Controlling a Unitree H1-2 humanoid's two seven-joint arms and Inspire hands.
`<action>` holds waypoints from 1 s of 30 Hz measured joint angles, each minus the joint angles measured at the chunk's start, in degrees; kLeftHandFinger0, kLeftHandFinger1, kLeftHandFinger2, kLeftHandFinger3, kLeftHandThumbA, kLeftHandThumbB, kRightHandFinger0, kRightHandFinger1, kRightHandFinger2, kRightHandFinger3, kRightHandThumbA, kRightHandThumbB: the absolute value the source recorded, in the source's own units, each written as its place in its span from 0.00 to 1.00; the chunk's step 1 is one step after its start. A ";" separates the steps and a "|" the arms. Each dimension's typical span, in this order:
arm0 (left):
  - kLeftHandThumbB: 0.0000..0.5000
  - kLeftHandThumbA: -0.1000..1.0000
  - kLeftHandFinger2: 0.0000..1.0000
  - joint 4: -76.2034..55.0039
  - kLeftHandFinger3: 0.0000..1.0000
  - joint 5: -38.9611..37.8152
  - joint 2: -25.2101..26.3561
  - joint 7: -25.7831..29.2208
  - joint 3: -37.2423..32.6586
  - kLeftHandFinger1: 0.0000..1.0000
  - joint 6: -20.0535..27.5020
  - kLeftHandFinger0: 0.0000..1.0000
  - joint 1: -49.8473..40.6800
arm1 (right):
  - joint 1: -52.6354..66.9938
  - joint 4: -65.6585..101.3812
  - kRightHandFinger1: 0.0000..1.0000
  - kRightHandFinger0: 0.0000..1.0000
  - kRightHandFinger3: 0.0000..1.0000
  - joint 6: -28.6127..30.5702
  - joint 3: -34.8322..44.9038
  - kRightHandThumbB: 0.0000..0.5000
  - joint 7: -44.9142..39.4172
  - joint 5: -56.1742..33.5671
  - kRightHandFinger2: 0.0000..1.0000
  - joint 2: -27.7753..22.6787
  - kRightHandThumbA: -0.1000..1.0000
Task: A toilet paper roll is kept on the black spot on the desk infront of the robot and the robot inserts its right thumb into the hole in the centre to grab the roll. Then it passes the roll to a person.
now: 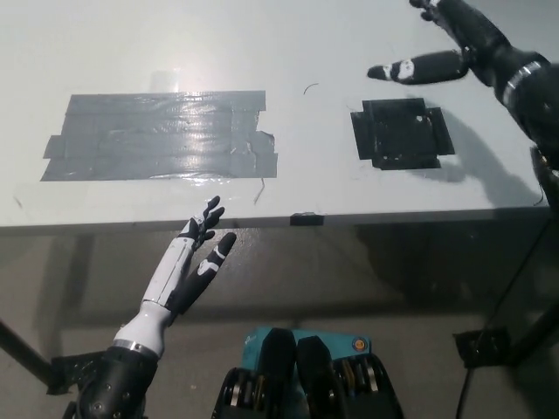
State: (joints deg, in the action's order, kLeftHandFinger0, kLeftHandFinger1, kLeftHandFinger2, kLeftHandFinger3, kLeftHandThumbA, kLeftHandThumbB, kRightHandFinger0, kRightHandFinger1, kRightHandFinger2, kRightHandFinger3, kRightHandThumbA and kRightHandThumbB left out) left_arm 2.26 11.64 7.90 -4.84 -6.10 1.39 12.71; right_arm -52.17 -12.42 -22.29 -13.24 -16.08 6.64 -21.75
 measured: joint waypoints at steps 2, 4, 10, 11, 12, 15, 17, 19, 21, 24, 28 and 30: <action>0.03 0.89 1.00 0.03 1.00 0.00 -0.03 0.00 0.00 1.00 -0.03 1.00 -0.07 | 3.31 4.50 1.00 1.00 1.00 -0.43 0.13 0.84 0.00 0.05 1.00 0.04 1.00; 0.04 0.90 1.00 0.03 1.00 0.00 -0.07 0.00 -0.01 1.00 -0.11 1.00 -0.21 | 7.04 9.19 1.00 1.00 1.00 -0.63 0.26 0.82 0.00 0.00 1.00 0.32 1.00; 0.10 0.96 1.00 0.02 1.00 -0.12 -0.16 0.03 0.09 1.00 0.17 1.00 -2.08 | 22.55 22.56 1.00 1.00 1.00 0.43 1.57 0.82 0.75 -0.08 1.00 2.97 1.00; 0.13 0.99 1.00 0.02 1.00 -0.17 -0.17 0.04 0.11 1.00 0.33 1.00 -2.61 | 25.00 23.63 1.00 1.00 1.00 1.22 1.99 0.82 1.04 -0.12 1.00 3.56 1.00; 0.14 1.00 1.00 0.03 1.00 -0.24 -0.15 0.05 0.13 1.00 0.48 1.00 -3.67 | 27.96 24.49 1.00 1.00 1.00 2.21 2.46 0.81 1.40 -0.16 1.00 4.39 1.00; 0.19 1.00 1.00 0.04 1.00 -0.35 -0.18 0.06 0.04 1.00 1.12 1.00 -6.27 | 35.38 24.41 1.00 1.00 1.00 4.88 3.33 0.79 2.29 -0.40 1.00 6.40 1.00; 0.23 1.00 1.00 0.04 1.00 -0.36 -0.20 0.06 -0.03 1.00 1.63 1.00 -7.53 | 38.44 23.72 1.00 1.00 1.00 6.56 4.12 0.77 2.60 -0.75 1.00 7.58 1.00; 0.24 1.00 1.00 0.07 1.00 -0.36 -0.26 0.07 -0.13 1.00 2.08 1.00 -8.64 | 40.96 22.49 1.00 1.00 1.00 8.37 4.81 0.78 2.91 -1.05 1.00 8.69 1.00; 0.28 1.00 1.00 0.15 1.00 -0.35 -0.37 0.13 -0.20 1.00 2.72 1.00 -9.59 | 42.66 20.81 1.00 1.00 1.00 10.13 5.07 0.73 3.04 -1.17 1.00 9.31 1.00; 0.30 1.00 1.00 0.29 1.00 -0.35 -0.46 0.19 -0.30 1.00 3.57 1.00 -10.70 | 44.54 17.41 1.00 1.00 1.00 12.57 5.21 0.69 3.16 -1.29 1.00 10.12 1.00; 0.32 1.00 1.00 0.31 1.00 -0.35 -0.54 0.22 -0.34 1.00 4.48 1.00 -12.12 | 46.51 13.04 1.00 1.00 1.00 15.79 5.87 0.61 3.25 -2.11 1.00 11.59 1.00; 0.33 1.00 1.00 0.37 1.00 -0.35 -0.62 0.23 -0.39 1.00 4.92 1.00 -12.67 | 47.17 10.89 1.00 1.00 1.00 17.35 6.06 0.61 3.27 -2.54 1.00 12.18 1.00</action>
State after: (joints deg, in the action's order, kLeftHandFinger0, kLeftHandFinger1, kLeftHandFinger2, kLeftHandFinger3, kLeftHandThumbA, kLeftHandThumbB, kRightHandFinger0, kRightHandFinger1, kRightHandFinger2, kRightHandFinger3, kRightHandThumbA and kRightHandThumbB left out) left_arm 2.63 11.29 7.28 -4.61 -6.49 6.30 0.04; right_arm -5.01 -1.52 -4.94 -7.18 -12.82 4.10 -9.57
